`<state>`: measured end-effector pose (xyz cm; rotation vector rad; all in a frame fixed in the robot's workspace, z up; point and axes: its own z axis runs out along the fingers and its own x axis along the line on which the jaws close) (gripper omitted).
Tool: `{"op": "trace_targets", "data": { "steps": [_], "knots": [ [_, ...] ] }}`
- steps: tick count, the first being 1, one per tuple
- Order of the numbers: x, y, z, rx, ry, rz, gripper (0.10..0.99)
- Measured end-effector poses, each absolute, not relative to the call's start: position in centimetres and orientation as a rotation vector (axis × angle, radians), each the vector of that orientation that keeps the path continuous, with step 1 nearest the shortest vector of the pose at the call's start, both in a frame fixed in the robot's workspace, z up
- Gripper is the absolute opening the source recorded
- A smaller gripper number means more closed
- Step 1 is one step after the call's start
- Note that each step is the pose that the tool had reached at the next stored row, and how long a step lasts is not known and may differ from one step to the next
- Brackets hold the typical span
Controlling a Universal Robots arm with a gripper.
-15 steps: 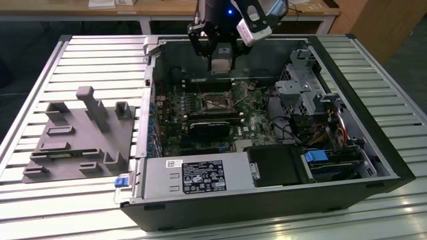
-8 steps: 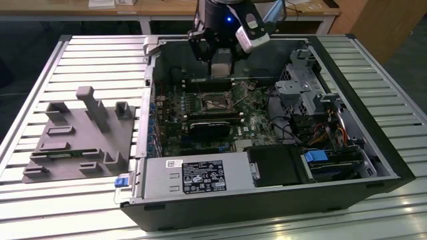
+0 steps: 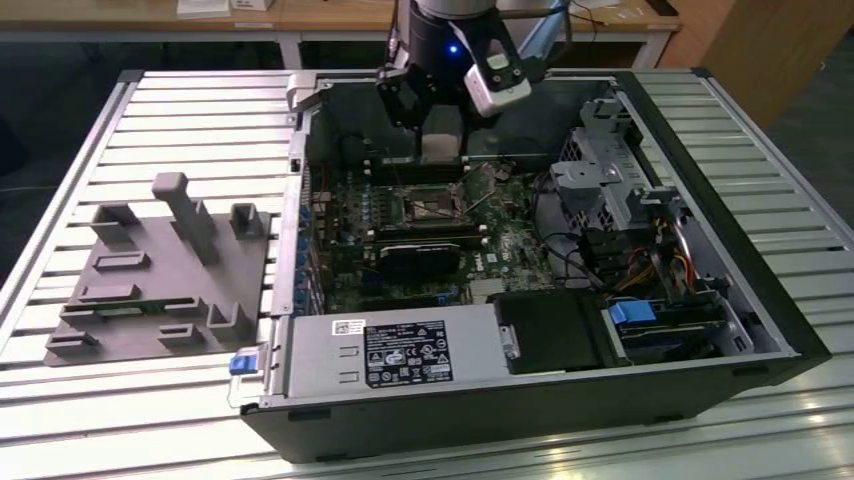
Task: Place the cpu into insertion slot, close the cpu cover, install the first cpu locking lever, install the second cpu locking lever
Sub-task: 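Place the cpu into insertion slot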
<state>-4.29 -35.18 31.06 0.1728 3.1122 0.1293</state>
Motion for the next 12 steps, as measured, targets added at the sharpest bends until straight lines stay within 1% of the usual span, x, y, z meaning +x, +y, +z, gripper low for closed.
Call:
{"op": "trace_targets", "data": {
  "steps": [12],
  "knots": [
    [-4.29, -35.18, 30.11, 0.508, 3.066, 0.124, 0.541]
  ]
}}
